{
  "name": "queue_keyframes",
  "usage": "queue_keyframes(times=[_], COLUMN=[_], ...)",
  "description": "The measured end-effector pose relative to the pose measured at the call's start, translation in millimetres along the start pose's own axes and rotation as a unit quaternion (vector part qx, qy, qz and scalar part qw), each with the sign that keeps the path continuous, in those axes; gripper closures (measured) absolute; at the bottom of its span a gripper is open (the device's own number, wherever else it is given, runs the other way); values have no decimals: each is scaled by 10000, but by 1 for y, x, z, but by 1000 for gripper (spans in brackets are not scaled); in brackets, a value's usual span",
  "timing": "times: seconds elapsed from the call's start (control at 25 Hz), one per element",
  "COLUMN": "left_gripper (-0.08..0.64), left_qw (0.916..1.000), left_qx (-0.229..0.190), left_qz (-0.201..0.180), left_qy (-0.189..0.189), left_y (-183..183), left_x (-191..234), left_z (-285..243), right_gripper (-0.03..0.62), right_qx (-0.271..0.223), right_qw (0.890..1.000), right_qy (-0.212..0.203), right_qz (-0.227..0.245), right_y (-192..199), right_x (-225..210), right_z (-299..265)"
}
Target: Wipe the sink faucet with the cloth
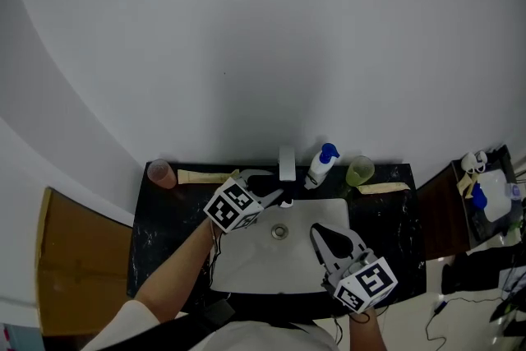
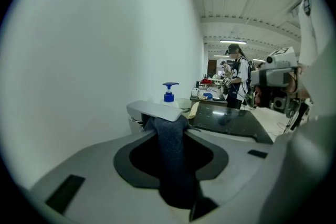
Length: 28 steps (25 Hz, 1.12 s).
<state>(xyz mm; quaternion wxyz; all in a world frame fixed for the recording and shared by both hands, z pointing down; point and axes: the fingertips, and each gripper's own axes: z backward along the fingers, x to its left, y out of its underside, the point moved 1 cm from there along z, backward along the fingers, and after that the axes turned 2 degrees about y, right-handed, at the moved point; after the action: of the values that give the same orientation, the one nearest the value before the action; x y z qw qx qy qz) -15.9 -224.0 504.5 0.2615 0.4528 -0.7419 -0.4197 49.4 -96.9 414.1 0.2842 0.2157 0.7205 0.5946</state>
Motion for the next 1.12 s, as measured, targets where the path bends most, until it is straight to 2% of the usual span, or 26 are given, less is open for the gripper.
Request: queue_keyframes(times=[0.16,0.32,0.4,0.52,0.68,0.84,0.96,1.12], left_gripper=[439,439,439,439,440,439,440,440], left_qw=[9995,9989,9994,9998,9990,9988,9988,9980], left_qx=[10,45,1,40,169,112,108,113], left_qz=[79,163,201,104,19,396,342,137], left_qy=[296,439,296,-150,-411,-271,-321,-614], left_y=[7,13,10,3,2,10,10,3], left_x=[-18,-22,-11,15,17,6,12,31], left_z=[8,-8,-17,-25,-17,6,7,-10], right_gripper=[586,586,586,586,586,586,586,586], right_qx=[-12,15,27,44,9,-25,-22,-35], right_qw=[10000,10000,10000,10000,9999,9997,9996,9998], right_qy=[1,11,25,68,169,250,260,198], right_qz=[0,-7,-4,5,-7,-70,-92,-56], right_y=[0,2,3,4,3,5,8,7], right_x=[-1,0,-1,-2,-5,-8,-7,0], right_z=[1,0,1,4,13,20,21,19])
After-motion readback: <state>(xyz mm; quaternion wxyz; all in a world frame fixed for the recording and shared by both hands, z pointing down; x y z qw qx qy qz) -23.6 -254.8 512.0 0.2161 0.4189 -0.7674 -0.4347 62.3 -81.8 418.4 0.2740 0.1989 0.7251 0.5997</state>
